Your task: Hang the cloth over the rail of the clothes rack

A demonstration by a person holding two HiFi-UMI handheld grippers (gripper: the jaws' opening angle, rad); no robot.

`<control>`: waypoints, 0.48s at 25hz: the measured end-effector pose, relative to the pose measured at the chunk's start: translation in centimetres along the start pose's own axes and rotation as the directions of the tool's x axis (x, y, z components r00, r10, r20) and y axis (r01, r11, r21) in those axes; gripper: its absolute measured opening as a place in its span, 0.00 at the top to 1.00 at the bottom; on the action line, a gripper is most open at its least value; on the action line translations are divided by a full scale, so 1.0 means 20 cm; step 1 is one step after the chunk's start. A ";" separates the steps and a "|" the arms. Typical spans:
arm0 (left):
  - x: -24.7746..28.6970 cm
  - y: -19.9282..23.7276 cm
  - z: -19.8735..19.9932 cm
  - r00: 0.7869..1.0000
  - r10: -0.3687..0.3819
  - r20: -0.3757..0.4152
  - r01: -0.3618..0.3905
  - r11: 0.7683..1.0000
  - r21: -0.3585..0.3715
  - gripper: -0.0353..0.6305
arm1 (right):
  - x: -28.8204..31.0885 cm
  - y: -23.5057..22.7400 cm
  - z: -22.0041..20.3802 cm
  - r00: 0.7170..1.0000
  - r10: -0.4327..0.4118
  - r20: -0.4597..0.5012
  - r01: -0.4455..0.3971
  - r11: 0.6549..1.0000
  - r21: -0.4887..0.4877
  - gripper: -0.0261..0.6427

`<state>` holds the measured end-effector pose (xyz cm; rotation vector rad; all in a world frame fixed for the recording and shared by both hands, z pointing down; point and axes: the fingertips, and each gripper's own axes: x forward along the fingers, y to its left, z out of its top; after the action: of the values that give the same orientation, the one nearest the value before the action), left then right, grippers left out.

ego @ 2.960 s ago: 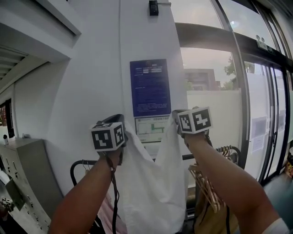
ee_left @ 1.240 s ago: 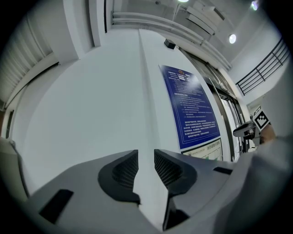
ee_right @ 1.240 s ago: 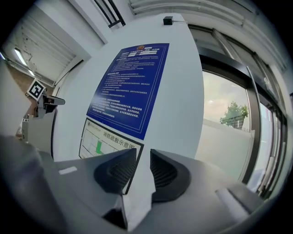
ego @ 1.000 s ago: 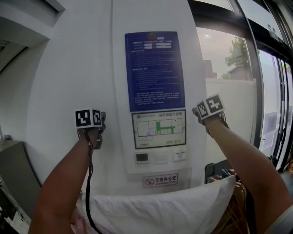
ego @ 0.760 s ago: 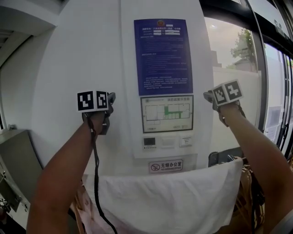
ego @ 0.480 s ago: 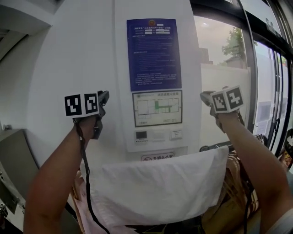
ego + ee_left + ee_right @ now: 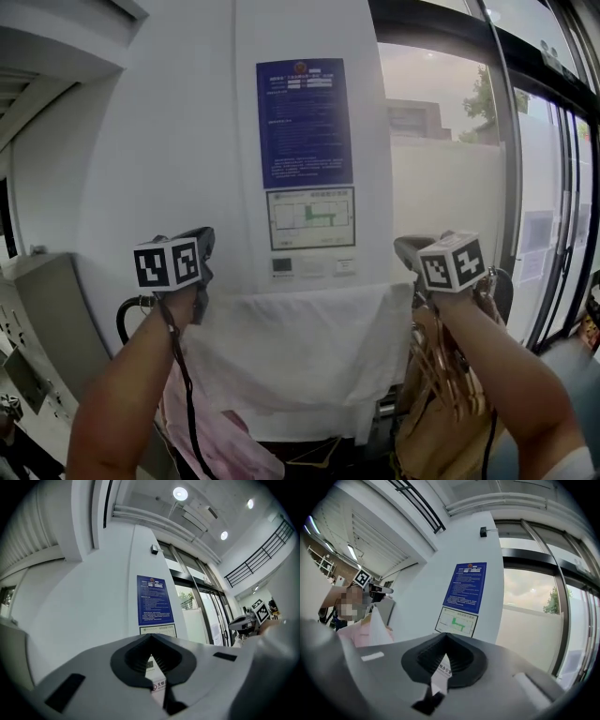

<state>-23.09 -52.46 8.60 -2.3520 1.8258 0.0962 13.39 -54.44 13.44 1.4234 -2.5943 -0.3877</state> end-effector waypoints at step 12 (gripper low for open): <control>-0.52 0.05 -0.45 0.994 0.102 -0.030 -0.103 0.994 -0.031 0.93 | -0.32 0.16 -0.44 1.000 -0.015 0.006 0.014 0.981 0.193 0.92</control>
<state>-27.16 -44.21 18.86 -2.2915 1.9730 0.1061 16.48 -48.58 22.65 1.5024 -2.6912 -0.1458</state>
